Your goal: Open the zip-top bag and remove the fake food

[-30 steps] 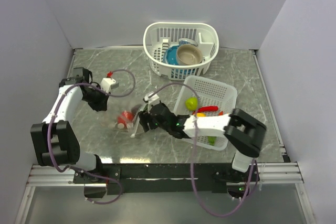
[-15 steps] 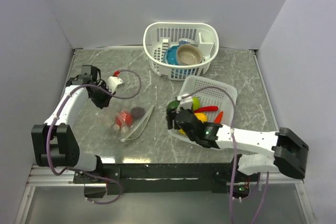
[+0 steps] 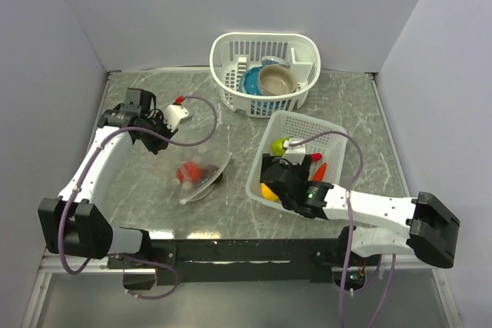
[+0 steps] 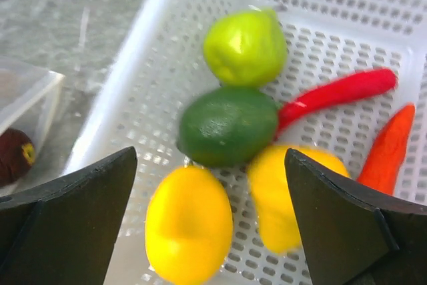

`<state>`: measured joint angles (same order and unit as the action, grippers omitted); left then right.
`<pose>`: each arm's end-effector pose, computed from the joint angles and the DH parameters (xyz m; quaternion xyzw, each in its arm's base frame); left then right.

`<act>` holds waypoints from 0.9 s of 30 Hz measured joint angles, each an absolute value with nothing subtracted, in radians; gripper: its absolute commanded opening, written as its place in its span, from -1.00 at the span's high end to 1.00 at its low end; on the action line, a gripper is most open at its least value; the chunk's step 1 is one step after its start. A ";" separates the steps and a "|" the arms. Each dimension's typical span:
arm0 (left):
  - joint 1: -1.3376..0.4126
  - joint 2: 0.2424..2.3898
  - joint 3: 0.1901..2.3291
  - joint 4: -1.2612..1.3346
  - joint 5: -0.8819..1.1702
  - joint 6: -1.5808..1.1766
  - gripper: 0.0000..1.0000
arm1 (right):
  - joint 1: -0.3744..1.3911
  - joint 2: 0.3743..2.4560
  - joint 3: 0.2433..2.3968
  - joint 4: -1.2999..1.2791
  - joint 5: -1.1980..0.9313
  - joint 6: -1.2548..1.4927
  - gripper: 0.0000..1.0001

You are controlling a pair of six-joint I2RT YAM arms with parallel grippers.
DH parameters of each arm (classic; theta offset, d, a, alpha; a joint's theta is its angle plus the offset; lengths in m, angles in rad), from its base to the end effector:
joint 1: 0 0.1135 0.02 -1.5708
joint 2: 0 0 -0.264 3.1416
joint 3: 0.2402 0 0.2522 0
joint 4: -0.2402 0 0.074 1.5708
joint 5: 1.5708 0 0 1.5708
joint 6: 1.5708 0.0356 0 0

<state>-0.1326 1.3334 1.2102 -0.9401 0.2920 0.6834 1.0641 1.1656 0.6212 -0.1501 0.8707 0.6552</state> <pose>0.2573 -0.0447 0.3051 0.4135 0.8646 -0.0680 0.2773 0.1359 0.1888 0.2185 0.0085 0.8403 0.0422 0.5404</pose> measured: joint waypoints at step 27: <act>-0.135 1.383 0.890 -0.662 0.017 0.778 0.98 | 1.167 1.691 0.741 0.632 0.295 0.054 -1.00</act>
<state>-0.1352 1.3830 0.8902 -0.6624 0.0166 0.7776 1.1667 1.6913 0.7414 0.6315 0.2947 0.0544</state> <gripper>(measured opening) 0.021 0.999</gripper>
